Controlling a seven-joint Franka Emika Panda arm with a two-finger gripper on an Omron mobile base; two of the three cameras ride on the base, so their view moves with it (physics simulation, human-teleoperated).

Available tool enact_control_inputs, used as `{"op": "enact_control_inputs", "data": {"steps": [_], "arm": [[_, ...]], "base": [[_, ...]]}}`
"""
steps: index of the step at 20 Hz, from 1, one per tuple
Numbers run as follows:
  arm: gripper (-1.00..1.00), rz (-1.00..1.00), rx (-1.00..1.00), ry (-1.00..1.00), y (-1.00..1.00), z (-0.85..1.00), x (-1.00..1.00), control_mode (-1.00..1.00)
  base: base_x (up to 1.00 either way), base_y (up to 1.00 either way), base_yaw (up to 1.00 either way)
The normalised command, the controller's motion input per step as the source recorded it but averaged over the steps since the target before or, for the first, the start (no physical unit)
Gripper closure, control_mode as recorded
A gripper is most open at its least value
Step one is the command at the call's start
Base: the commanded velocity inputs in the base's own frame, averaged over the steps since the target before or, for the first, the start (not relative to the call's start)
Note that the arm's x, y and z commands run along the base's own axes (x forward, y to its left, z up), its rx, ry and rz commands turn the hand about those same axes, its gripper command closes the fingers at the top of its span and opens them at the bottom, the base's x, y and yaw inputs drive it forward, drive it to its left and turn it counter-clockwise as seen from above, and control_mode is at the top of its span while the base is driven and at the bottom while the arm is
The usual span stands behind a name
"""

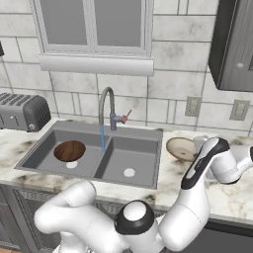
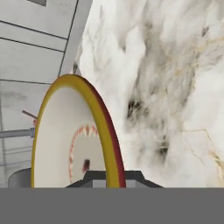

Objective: Rinse each bowl for a few seconds and place them down in the sink or on the counter.

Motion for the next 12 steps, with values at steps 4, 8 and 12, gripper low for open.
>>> {"op": "enact_control_inputs", "data": {"steps": [4, 8, 12], "arm": [[1.00, 0.00, -0.06, -0.08, 0.41, 0.05, 0.00, -1.00], [1.00, 0.01, -0.07, -0.07, 0.46, 0.00, 0.00, -1.00], [1.00, 0.00, -0.12, -0.03, 0.43, 0.00, -0.01, -1.00]], "base": [[0.00, 0.00, 0.00], [0.00, 0.00, 0.00], [0.00, 0.00, 0.00]]}}
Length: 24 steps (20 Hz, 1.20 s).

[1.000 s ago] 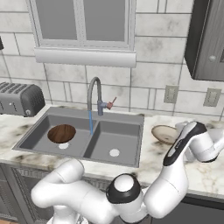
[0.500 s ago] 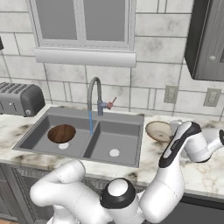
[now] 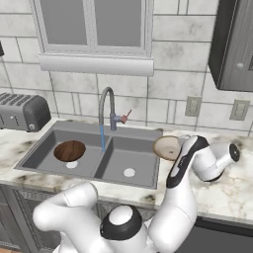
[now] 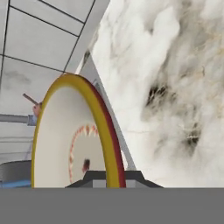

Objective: Rinse each bowl for a few seconds and place them down in the sink or on the counter.

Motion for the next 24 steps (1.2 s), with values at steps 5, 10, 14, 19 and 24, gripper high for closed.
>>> {"op": "enact_control_inputs", "data": {"steps": [5, 10, 14, 19, 24], "arm": [[1.00, 0.02, -0.13, -0.04, 0.47, 0.00, 0.00, -1.00], [1.00, 0.02, -0.10, -0.03, 0.49, 0.00, 0.03, -1.00], [1.00, 0.03, -0.06, 0.00, 0.50, 0.00, 0.09, -1.00], [1.00, 0.04, -0.04, 0.00, 0.47, -0.05, 0.11, -1.00], [1.00, 0.03, -0.04, 0.00, 0.46, -0.04, 0.09, -1.00]], "base": [[0.00, 0.00, 0.00], [0.00, 0.00, 0.00], [0.00, 0.00, 0.00], [0.00, 0.00, 0.00], [0.00, 0.00, 0.00]]}}
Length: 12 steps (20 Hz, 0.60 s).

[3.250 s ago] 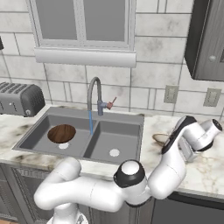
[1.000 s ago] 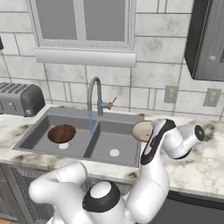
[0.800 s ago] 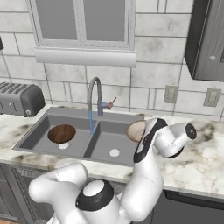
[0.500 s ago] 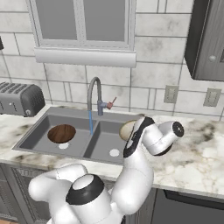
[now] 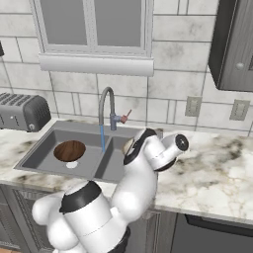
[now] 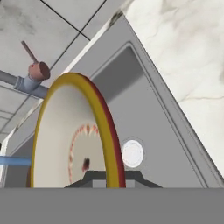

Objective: Rinse each bowl for a few seconds and place them down in the sink or on the counter.

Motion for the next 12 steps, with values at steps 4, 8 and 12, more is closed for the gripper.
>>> {"op": "enact_control_inputs", "data": {"steps": [4, 8, 12], "arm": [[1.00, 0.02, -0.04, -0.01, 0.45, -0.04, 0.06, -1.00], [1.00, 0.02, -0.04, -0.01, 0.43, -0.01, 0.06, -1.00], [1.00, 0.02, -0.02, 0.00, 0.41, 0.00, 0.07, -1.00]], "base": [[0.00, 0.00, 0.00], [0.00, 0.00, 0.00], [0.00, 0.00, 0.00]]}}
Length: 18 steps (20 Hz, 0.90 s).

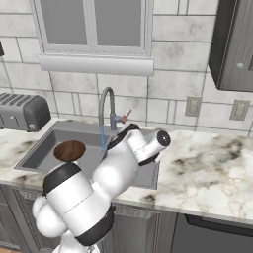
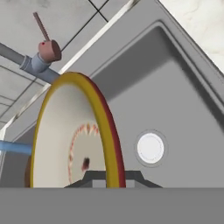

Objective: Rinse each bowl for a few seconds and place them down in the sink or on the counter.

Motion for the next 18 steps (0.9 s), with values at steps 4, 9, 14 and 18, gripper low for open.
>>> {"op": "enact_control_inputs", "data": {"steps": [4, 9, 14, 18], "arm": [[1.00, 0.01, 0.00, 0.00, 0.40, 0.00, 0.09, -1.00], [1.00, 0.01, 0.00, 0.01, 0.34, -0.03, 0.19, -1.00], [1.00, 0.02, 0.02, 0.02, 0.32, -0.07, 0.23, -1.00], [1.00, 0.02, 0.02, 0.01, 0.27, -0.08, 0.22, -1.00]], "base": [[0.00, 0.00, 0.00], [0.00, 0.00, 0.00], [0.00, 0.00, 0.00], [0.00, 0.00, 0.00]]}}
